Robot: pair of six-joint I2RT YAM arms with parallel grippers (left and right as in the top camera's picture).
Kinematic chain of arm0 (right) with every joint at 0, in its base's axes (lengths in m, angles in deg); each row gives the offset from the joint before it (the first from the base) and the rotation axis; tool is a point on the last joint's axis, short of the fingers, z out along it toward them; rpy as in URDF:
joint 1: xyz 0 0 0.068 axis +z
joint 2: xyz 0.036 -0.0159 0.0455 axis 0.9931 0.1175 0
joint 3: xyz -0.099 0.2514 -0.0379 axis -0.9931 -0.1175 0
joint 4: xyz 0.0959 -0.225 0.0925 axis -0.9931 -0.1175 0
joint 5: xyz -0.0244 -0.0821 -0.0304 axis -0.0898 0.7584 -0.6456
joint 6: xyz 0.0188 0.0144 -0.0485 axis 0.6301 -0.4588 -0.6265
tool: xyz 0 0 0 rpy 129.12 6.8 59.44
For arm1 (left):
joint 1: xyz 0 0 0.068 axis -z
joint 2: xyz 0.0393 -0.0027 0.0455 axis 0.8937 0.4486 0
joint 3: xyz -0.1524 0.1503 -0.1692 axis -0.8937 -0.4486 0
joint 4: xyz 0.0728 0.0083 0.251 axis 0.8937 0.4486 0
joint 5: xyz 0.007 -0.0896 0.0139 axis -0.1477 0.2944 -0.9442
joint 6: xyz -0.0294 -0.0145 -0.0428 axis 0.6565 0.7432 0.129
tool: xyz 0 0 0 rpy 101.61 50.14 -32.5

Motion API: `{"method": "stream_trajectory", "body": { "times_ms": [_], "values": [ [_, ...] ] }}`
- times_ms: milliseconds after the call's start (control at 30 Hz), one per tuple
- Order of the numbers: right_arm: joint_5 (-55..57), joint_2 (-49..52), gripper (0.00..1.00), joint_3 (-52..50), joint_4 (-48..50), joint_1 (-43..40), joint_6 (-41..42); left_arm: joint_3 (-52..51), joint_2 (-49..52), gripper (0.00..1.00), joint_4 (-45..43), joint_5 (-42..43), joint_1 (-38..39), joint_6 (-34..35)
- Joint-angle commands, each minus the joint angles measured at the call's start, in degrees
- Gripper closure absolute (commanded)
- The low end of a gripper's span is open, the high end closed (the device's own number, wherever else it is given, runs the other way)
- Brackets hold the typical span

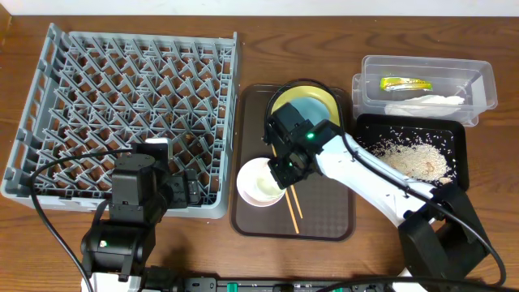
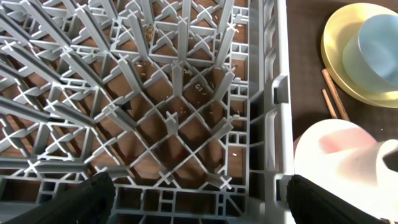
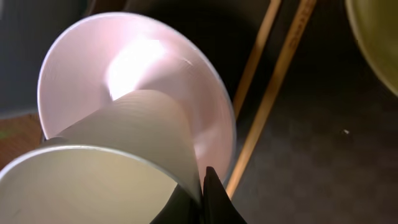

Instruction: Sort waste into correct bins and load items into the dishwasher

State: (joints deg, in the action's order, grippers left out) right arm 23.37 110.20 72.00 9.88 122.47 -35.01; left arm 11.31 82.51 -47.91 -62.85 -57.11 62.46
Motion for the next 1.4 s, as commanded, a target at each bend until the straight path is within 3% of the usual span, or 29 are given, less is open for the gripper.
{"method": "stream_trajectory", "body": {
  "times_ms": [0,133,333,533,867,1133,1367],
  "values": [
    [0.24,-2.40,0.99,7.96,0.24,-3.98,1.07,1.40,-0.04,0.09,-1.09,0.42,0.33,0.96],
    [-5.27,-5.31,0.99,15.34,0.28,-12.04,1.07,1.40,0.37,0.09,-6.12,8.09,0.33,2.93],
    [-18.05,-5.29,0.99,16.76,0.24,-22.86,1.05,1.42,5.33,0.09,-15.78,19.23,0.33,8.76],
    [-38.80,-5.27,0.99,16.50,0.28,-26.38,1.07,1.42,16.44,0.09,-39.36,45.75,0.33,13.84],
    [-51.87,-5.27,0.99,16.50,0.87,-23.50,1.09,1.42,18.86,0.08,-51.80,59.98,0.33,16.00],
    [-59.80,-5.27,0.99,16.50,1.88,-20.92,1.07,1.42,18.86,0.09,-54.73,61.07,0.33,16.37],
    [-62.34,-5.27,0.99,16.50,3.32,-17.27,1.07,1.42,18.84,0.09,-62.93,68.98,0.33,16.41]
  ]
}}
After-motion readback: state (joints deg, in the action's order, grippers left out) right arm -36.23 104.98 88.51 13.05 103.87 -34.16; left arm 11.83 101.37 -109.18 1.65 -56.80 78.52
